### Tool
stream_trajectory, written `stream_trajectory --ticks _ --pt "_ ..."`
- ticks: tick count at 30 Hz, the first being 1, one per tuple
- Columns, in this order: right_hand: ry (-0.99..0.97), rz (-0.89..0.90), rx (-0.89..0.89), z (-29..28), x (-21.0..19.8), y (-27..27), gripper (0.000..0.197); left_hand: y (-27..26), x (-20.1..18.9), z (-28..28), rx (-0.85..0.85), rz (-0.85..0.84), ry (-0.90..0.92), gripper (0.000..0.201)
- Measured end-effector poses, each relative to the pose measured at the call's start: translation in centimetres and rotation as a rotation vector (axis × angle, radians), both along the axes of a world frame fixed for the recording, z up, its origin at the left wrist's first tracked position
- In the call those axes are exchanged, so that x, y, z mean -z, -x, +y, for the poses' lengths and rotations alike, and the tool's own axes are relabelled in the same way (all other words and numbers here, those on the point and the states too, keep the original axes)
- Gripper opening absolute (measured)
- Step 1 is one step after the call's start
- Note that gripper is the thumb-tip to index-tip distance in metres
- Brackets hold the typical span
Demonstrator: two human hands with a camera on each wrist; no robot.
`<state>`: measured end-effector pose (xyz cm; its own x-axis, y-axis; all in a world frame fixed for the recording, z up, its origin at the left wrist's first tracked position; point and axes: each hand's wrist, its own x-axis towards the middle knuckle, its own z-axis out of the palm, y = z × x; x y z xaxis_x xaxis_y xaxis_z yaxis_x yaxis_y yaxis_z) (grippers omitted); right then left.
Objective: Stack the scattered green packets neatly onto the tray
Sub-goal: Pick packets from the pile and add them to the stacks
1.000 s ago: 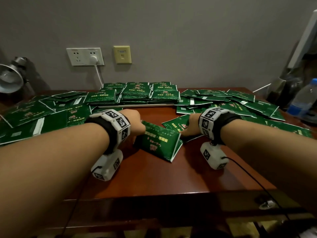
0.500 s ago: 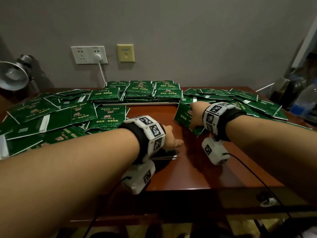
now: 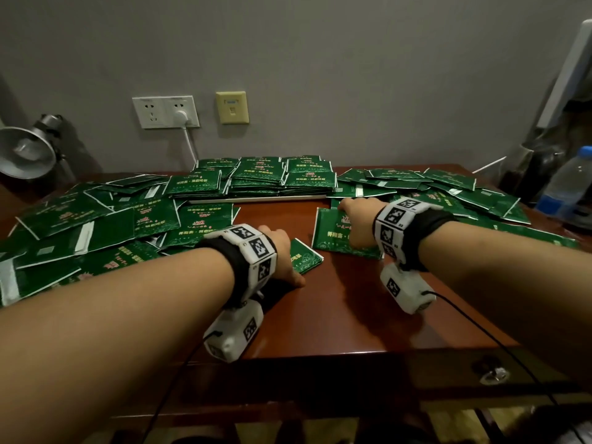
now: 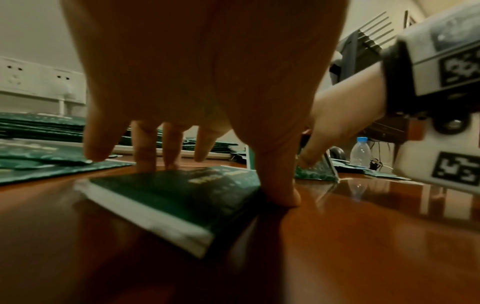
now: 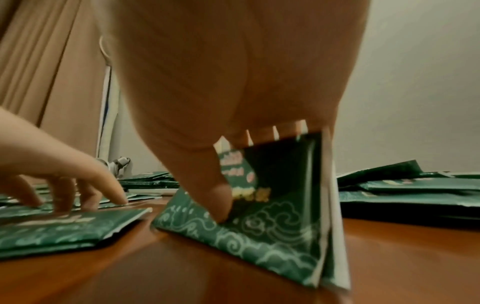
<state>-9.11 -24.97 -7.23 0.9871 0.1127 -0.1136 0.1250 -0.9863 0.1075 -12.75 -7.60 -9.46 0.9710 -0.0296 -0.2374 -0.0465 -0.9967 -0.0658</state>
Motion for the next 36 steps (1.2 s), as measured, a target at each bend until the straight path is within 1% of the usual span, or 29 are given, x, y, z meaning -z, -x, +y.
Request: stream_trajectory --ticks 2,5,8,10,13,16,17,20,22,24,26,29,31,34,36 --pt "0.022 -0.002 0.001 0.2 0.1 0.0 0.053 -0.2 -0.2 0.4 0.035 0.006 0.043 0.093" --pt "0.008 0.075 0.002 0.6 0.7 -0.1 0.055 -0.5 -0.4 1.1 0.074 0.027 0.101 0.087" --pt "0.067 0.054 0.0 1.0 1.6 0.1 0.05 -0.7 -0.3 1.6 0.093 0.045 0.144 0.07" --pt "0.052 0.071 0.011 1.0 1.8 0.1 0.049 -0.9 0.0 1.8 0.108 0.035 0.156 0.064" --pt "-0.038 0.194 0.04 1.0 1.4 -0.4 0.059 -0.9 0.3 1.8 0.158 0.006 0.174 0.065" --pt "0.012 0.176 0.021 1.3 1.1 -0.6 0.075 -0.7 0.5 1.7 0.205 -0.017 0.17 0.072" --pt "0.051 0.174 0.017 1.4 1.1 -0.5 0.075 -0.6 0.6 1.7 0.214 -0.021 0.164 0.076" --pt "0.156 0.189 0.007 1.6 0.9 -0.3 0.064 -0.6 0.7 1.9 0.225 -0.036 0.119 0.084" --pt "0.123 0.193 0.004 1.7 1.0 -0.2 0.062 -0.7 0.9 2.2 0.253 -0.058 0.078 0.083" --pt "0.037 0.218 0.015 1.7 1.2 0.0 0.067 -0.6 0.9 2.5 0.284 -0.086 0.059 0.081" --pt "-0.001 0.223 0.021 1.8 1.1 0.4 0.074 -0.5 0.9 2.7 0.297 -0.117 0.049 0.085" --pt "0.028 0.169 0.005 1.7 0.7 0.7 0.085 -0.5 0.6 3.0 0.282 -0.144 0.048 0.098" --pt "0.067 0.148 0.005 1.6 0.6 0.6 0.09 -0.6 0.1 3.3 0.28 -0.171 0.041 0.097" --pt "0.065 0.078 -0.007 1.4 0.5 0.4 0.078 -1.1 -0.7 4.0 0.28 -0.19 0.032 0.09" --pt "0.043 0.028 -0.041 1.5 0.5 0.1 0.074 -1.5 -1.4 4.7 0.27 -0.175 0.015 0.09"
